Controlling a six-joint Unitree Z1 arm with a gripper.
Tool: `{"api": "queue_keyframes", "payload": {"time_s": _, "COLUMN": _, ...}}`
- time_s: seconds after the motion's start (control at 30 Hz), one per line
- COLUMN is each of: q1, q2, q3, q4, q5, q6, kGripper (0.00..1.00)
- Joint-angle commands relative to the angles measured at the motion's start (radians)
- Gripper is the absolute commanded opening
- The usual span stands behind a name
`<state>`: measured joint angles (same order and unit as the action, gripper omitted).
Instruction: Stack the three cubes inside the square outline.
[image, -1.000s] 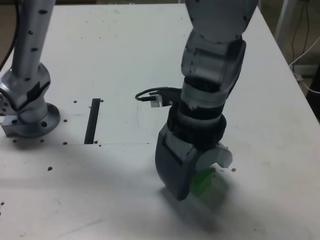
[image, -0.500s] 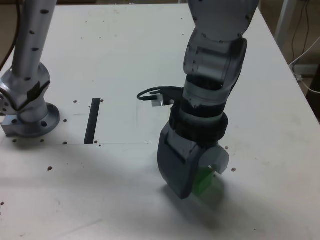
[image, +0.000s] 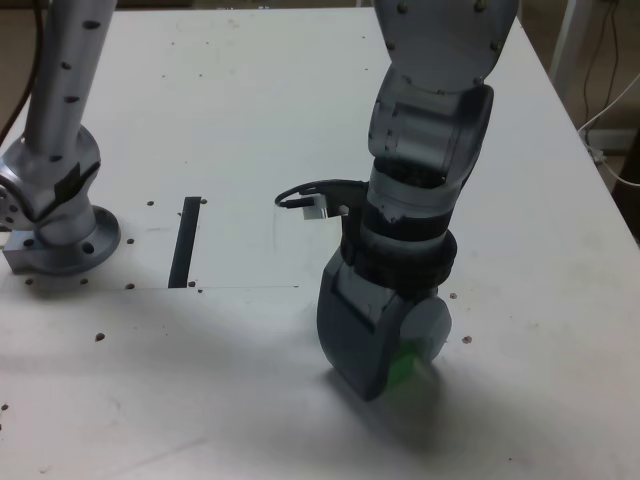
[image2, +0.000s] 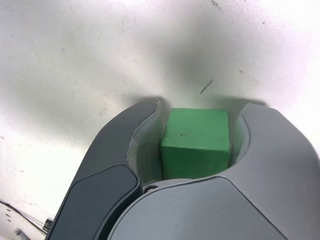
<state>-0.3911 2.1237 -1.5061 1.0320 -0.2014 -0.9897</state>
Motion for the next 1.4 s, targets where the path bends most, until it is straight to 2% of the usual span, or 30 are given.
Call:
{"api": "queue_keyframes", "payload": {"time_s": 0.0, "q1": 0.003, "q2": -0.010, "q3": 0.002, "q4": 0.003, "q5": 0.000, "q6": -0.003, "kGripper": 0.36}}
{"api": "queue_keyframes", "payload": {"time_s": 0.17, "q1": 0.007, "q2": -0.025, "q3": -0.009, "q4": 0.021, "q5": 0.008, "q6": 0.004, "kGripper": 0.35}}
{"api": "queue_keyframes", "payload": {"time_s": 0.33, "q1": 0.008, "q2": -0.056, "q3": -0.015, "q4": 0.033, "q5": 0.018, "q6": 0.039, "kGripper": 0.29}}
{"api": "queue_keyframes", "payload": {"time_s": 0.47, "q1": 0.022, "q2": -0.112, "q3": -0.024, "q4": 0.106, "q5": 0.048, "q6": 0.087, "kGripper": 0.28}}
{"api": "queue_keyframes", "payload": {"time_s": 0.67, "q1": 0.081, "q2": -0.169, "q3": -0.068, "q4": 0.242, "q5": 0.108, "q6": 0.285, "kGripper": 0.28}}
{"api": "queue_keyframes", "payload": {"time_s": 0.83, "q1": 0.144, "q2": -0.182, "q3": -0.114, "q4": 0.310, "q5": 0.160, "q6": 0.497, "kGripper": 0.28}}
{"api": "queue_keyframes", "payload": {"time_s": 0.97, "q1": 0.193, "q2": -0.170, "q3": -0.155, "q4": 0.338, "q5": 0.187, "q6": 0.614, "kGripper": 0.28}}
{"api": "queue_keyframes", "payload": {"time_s": 1.13, "q1": 0.268, "q2": -0.140, "q3": -0.188, "q4": 0.357, "q5": 0.200, "q6": 0.699, "kGripper": 0.28}}
{"api": "queue_keyframes", "payload": {"time_s": 1.37, "q1": 0.321, "q2": -0.107, "q3": -0.218, "q4": 0.353, "q5": 0.224, "q6": 0.723, "kGripper": 0.28}}
